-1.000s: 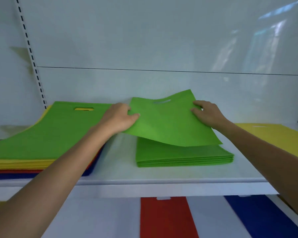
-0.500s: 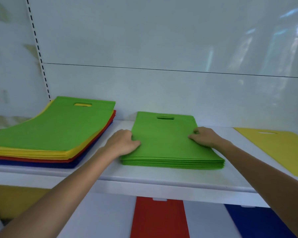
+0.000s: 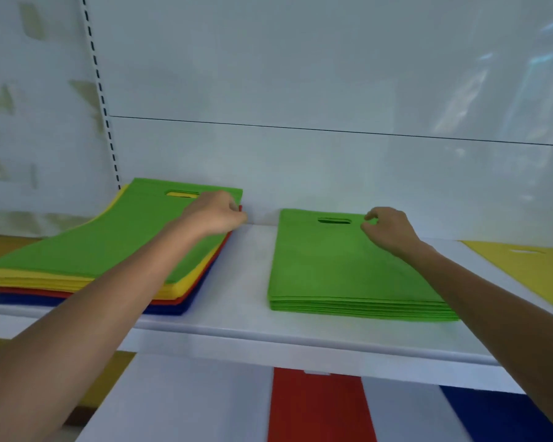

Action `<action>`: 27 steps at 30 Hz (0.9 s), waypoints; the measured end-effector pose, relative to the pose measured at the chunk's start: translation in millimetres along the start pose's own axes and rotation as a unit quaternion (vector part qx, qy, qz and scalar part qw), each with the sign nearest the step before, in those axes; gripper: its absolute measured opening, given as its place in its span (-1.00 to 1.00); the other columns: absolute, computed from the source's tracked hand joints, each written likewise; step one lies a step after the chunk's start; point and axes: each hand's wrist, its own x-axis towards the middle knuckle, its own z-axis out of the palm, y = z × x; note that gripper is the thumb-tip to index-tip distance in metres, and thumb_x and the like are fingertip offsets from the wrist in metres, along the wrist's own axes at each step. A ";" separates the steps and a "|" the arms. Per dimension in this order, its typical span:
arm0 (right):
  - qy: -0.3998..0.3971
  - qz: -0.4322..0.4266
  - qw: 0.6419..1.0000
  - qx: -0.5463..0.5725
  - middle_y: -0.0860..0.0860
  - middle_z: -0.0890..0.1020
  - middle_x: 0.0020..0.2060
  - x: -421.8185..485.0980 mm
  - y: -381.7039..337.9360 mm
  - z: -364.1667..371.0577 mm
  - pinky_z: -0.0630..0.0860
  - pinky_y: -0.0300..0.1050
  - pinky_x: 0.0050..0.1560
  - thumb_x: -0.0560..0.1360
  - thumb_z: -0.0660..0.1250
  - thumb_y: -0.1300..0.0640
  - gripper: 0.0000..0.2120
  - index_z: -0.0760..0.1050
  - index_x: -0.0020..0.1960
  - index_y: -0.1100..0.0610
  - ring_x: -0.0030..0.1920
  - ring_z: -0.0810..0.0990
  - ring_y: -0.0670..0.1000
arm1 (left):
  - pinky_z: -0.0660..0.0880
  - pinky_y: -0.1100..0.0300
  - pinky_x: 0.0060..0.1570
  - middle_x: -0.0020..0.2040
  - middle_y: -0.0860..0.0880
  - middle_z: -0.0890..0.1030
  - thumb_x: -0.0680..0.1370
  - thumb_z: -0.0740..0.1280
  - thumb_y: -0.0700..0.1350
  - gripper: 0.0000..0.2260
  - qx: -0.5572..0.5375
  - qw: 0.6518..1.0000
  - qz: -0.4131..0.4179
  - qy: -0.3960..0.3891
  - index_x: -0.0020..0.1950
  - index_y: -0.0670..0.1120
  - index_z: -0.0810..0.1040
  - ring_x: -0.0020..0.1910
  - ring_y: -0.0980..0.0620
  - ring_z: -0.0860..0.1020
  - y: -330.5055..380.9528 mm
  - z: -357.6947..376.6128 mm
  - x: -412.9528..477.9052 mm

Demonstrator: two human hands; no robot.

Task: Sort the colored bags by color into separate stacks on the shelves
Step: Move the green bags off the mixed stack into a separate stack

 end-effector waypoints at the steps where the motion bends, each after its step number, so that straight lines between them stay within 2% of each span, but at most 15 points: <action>1: 0.005 -0.012 1.000 0.008 0.18 0.54 0.20 1.2 -13.9 4.8 0.43 0.03 0.21 0.51 0.25 0.17 -0.70 0.50 0.19 0.26 0.18 0.50 0.16 | 0.44 0.13 -0.13 -0.19 -0.07 0.49 0.47 0.30 -0.05 -0.95 0.000 1.000 -0.004 0.004 -0.14 0.02 0.53 -0.19 -0.04 0.47 -12.6 -5.4 0.4; 4: 0.000 -0.040 0.999 0.033 0.18 0.56 0.15 3.1 -59.4 19.9 0.44 0.03 0.20 0.51 0.25 0.19 -0.73 0.51 0.17 0.27 0.15 0.51 0.16 | 0.45 0.12 -0.13 -0.19 -0.06 0.47 0.47 0.30 -0.07 -0.96 0.012 1.000 -0.022 0.005 -0.17 0.02 0.48 -0.21 -0.01 0.44 -52.4 -20.6 -0.1; 6: -0.017 -0.055 0.998 0.039 0.17 0.56 0.15 3.4 -90.3 33.2 0.44 0.02 0.20 0.51 0.25 0.17 -0.71 0.49 0.19 0.25 0.15 0.51 0.15 | 0.42 0.16 -0.14 -0.16 -0.08 0.52 0.48 0.30 -0.08 -0.92 0.014 0.999 -0.044 0.000 -0.16 -0.04 0.56 -0.18 -0.03 0.47 -80.4 -33.1 -3.7; 8: -0.039 -0.055 0.997 0.043 0.15 0.55 0.15 3.6 -120.0 47.7 0.45 0.00 0.18 0.51 0.24 0.14 -0.70 0.48 0.21 0.21 0.14 0.51 0.13 | 0.44 0.16 -0.05 -0.02 -0.14 0.61 0.50 0.30 -0.09 -0.83 0.014 0.998 -0.067 -0.002 -0.03 -0.13 0.63 -0.05 -0.08 0.55 -109.3 -45.1 -8.3; 10: -0.056 -0.051 0.996 0.044 0.15 0.54 0.15 1.6 -147.0 62.0 0.46 0.00 0.18 0.49 0.25 0.11 -0.69 0.48 0.20 0.19 0.13 0.51 0.12 | 0.41 0.18 0.03 0.14 -0.14 0.59 0.52 0.29 -0.09 -0.79 0.008 0.996 -0.086 0.001 0.07 -0.13 0.61 0.11 -0.09 0.52 -136.9 -54.7 -16.0; 12: -0.069 -0.051 0.995 0.044 0.15 0.53 0.16 -1.0 -170.4 76.4 0.44 0.02 0.21 0.49 0.27 0.10 -0.67 0.47 0.21 0.19 0.17 0.49 0.12 | 0.38 0.18 0.07 0.21 -0.13 0.55 0.53 0.29 -0.07 -0.77 0.000 0.995 -0.101 -0.003 0.13 -0.13 0.58 0.18 -0.10 0.49 -164.1 -61.7 -23.0; 16: -0.087 -0.040 0.995 0.037 0.19 0.53 0.16 -9.9 -206.8 96.7 0.50 0.02 0.13 0.50 0.27 0.08 -0.64 0.45 0.23 0.24 0.11 0.53 0.16 | 0.38 0.18 0.08 0.18 -0.13 0.57 0.52 0.31 -0.07 -0.78 -0.005 0.993 -0.120 -0.007 0.11 -0.12 0.58 0.17 -0.09 0.49 -209.3 -75.3 -32.8; 18: -0.096 -0.034 0.995 0.018 0.22 0.57 0.07 -15.3 -221.5 104.5 0.52 0.02 0.04 0.50 0.28 0.09 -0.67 0.49 0.14 0.32 0.08 0.54 0.20 | 0.39 0.19 0.07 0.15 -0.13 0.58 0.51 0.32 -0.12 -0.80 -0.003 0.992 -0.125 -0.007 0.11 -0.12 0.59 0.15 -0.10 0.50 -227.3 -79.8 -35.0; 20: -0.104 -0.023 0.994 0.006 0.17 0.58 -0.18 -20.7 -229.6 112.9 0.49 -0.03 -0.16 0.47 0.33 0.07 -0.76 0.51 -0.12 0.28 -0.07 0.56 0.20 | 0.40 0.18 0.08 0.15 -0.14 0.59 0.51 0.34 -0.14 -0.79 -0.019 0.991 -0.130 -0.003 0.12 -0.13 0.59 0.15 -0.10 0.51 -241.1 -80.7 -35.9; 22: -0.108 0.011 0.994 0.025 0.06 0.45 -0.40 -24.6 -232.3 121.4 0.39 -0.14 -0.36 0.44 0.38 0.03 -0.68 0.34 -0.33 0.16 -0.29 0.50 0.11 | 0.39 0.18 0.13 0.17 -0.15 0.58 0.49 0.37 -0.14 -0.73 -0.052 0.990 -0.133 0.013 0.17 -0.17 0.56 0.18 -0.09 0.51 -251.1 -80.3 -36.2; 24: -0.118 0.057 0.989 0.072 0.05 0.43 -0.43 -26.0 -230.6 121.5 0.37 -0.20 -0.41 0.43 0.41 0.01 -0.61 0.27 -0.35 0.15 -0.42 0.46 0.02 | 0.38 0.20 0.12 0.18 -0.16 0.58 0.46 0.41 -0.15 -0.68 -0.072 0.988 -0.131 0.043 0.19 -0.20 0.55 0.18 -0.09 0.51 -252.5 -78.0 -37.3; 27: -0.124 0.129 0.970 0.163 0.09 0.46 -0.41 -26.5 -228.1 116.3 0.40 -0.21 -0.43 0.39 0.48 0.10 -0.62 0.30 -0.35 0.19 -0.43 0.43 -0.02 | 0.38 0.25 -0.03 0.07 -0.16 0.63 0.44 0.43 -0.20 -0.75 -0.078 0.988 -0.103 0.084 0.10 -0.19 0.59 0.07 -0.08 0.56 -248.6 -75.6 -39.2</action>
